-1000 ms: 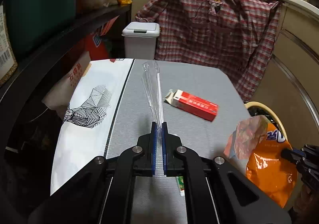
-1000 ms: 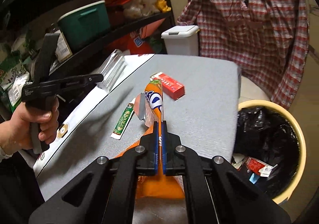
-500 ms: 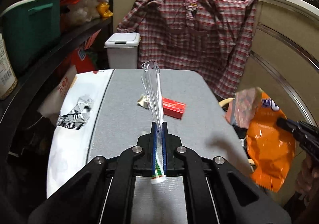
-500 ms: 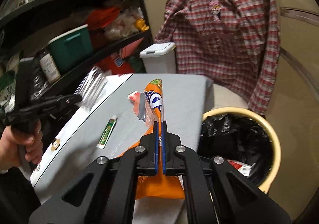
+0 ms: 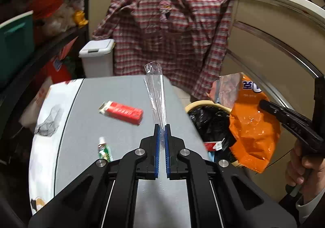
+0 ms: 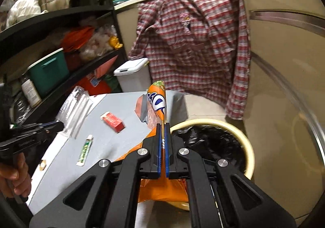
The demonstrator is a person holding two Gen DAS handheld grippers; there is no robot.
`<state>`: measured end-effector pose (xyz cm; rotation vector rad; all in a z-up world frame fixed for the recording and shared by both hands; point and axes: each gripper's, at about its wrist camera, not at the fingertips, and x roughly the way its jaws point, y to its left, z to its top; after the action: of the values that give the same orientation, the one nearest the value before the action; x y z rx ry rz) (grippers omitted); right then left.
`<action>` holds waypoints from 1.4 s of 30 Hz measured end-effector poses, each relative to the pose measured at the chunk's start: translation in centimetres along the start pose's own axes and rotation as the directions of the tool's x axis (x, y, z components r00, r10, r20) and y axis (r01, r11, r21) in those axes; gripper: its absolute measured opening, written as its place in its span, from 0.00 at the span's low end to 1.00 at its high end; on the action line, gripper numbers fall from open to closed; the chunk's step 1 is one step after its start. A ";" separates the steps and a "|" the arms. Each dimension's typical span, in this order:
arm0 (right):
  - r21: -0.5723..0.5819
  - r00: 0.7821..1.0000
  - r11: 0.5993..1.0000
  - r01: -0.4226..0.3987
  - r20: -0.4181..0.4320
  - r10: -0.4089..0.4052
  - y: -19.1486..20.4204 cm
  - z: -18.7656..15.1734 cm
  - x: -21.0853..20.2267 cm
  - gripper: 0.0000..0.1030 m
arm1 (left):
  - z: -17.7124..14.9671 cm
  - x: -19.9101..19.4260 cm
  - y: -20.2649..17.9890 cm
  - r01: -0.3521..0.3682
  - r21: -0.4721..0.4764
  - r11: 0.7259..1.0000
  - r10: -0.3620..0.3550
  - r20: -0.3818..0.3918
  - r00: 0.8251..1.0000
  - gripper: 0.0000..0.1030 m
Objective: Collect trash
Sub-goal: 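Carry the straws in the left tool and orange bag in the right tool over the bin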
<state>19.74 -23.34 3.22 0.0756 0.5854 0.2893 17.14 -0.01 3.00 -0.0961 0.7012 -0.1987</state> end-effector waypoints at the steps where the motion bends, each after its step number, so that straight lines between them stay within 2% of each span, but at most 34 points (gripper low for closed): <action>1: 0.005 1.000 1.000 0.010 0.005 -0.010 -0.3 0.0 -0.2 0.03 | 0.2 0.1 -0.5 0.010 0.002 1.000 -0.010 0.001 1.000 0.04; 11: 0.053 0.989 0.989 0.135 0.051 -0.138 -4.9 1.7 -0.8 0.03 | 1.8 2.5 -5.1 0.098 0.069 0.993 -0.096 -0.028 0.995 0.04; 17: 0.059 0.984 0.984 0.171 0.047 -0.174 -6.1 2.1 0.0 0.03 | 2.5 4.3 -7.1 0.149 0.094 0.984 -0.145 -0.052 0.988 0.04; 42: 0.096 0.982 0.977 0.190 -0.009 -0.190 -8.1 2.3 3.6 0.03 | 3.1 12.0 -12.6 0.221 0.127 0.967 -0.203 -0.141 0.969 0.04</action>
<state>25.90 -30.03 1.97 0.1118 0.6018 0.0754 26.20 -14.81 -0.23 -0.0219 0.8011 -0.4631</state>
